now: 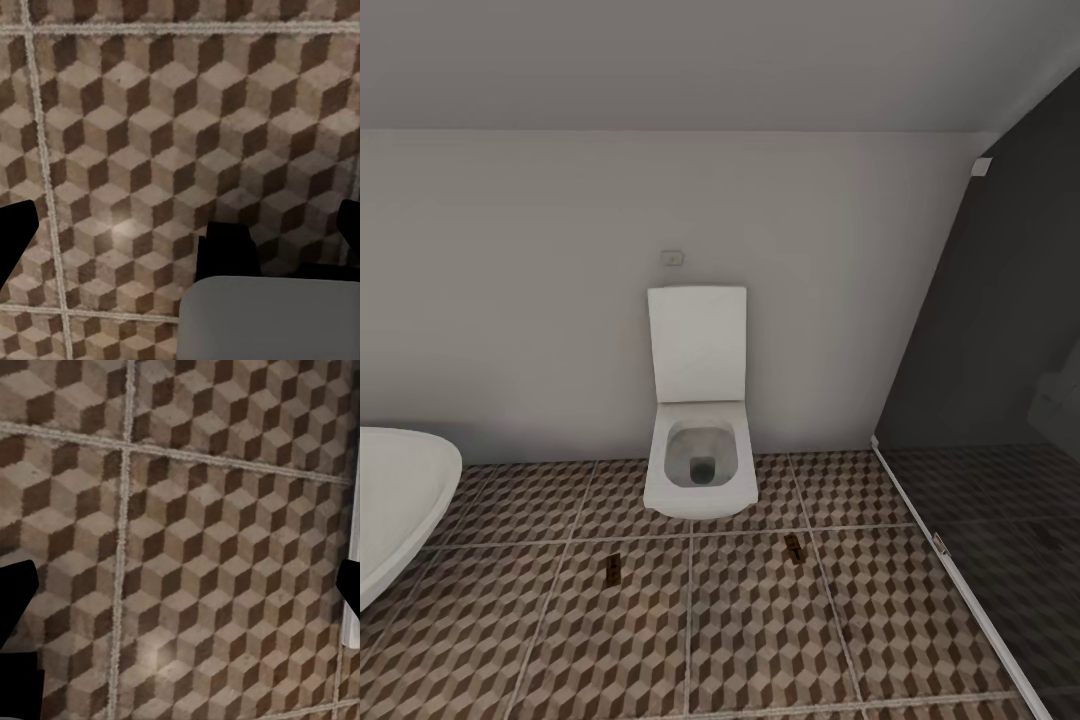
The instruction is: Take the four mousetraps from the cabinet in the bathroom and place them on the bathroom floor. Make sure all four end up on the same floor surface, and ensure that at least two of them are either under or directly next to the same bathroom sink.
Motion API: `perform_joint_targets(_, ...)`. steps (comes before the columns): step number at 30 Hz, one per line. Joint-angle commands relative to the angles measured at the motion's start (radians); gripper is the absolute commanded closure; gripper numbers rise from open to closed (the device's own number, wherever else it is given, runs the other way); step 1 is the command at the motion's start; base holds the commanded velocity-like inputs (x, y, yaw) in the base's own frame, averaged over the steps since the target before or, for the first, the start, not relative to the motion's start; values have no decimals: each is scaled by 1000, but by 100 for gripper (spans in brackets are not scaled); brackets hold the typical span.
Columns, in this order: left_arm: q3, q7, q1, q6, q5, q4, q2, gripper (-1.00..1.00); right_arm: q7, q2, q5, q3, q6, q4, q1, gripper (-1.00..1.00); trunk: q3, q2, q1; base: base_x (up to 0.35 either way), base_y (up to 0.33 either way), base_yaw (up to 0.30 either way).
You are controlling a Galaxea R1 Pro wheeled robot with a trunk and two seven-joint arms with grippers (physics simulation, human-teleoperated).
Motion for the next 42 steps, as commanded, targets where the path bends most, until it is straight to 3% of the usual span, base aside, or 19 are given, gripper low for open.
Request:
perform_joint_targets(1,-8,0,-1,2,9,1,0,-100,0,1,-8,8,-5,3,-1,-100,-1,0,0,0,0,0)
perform_joint_targets(42,-8,0,-1,2,9,1,0,-100,0,1,-8,9,-5,3,-1,-100,-1,0,0,0,0,0)
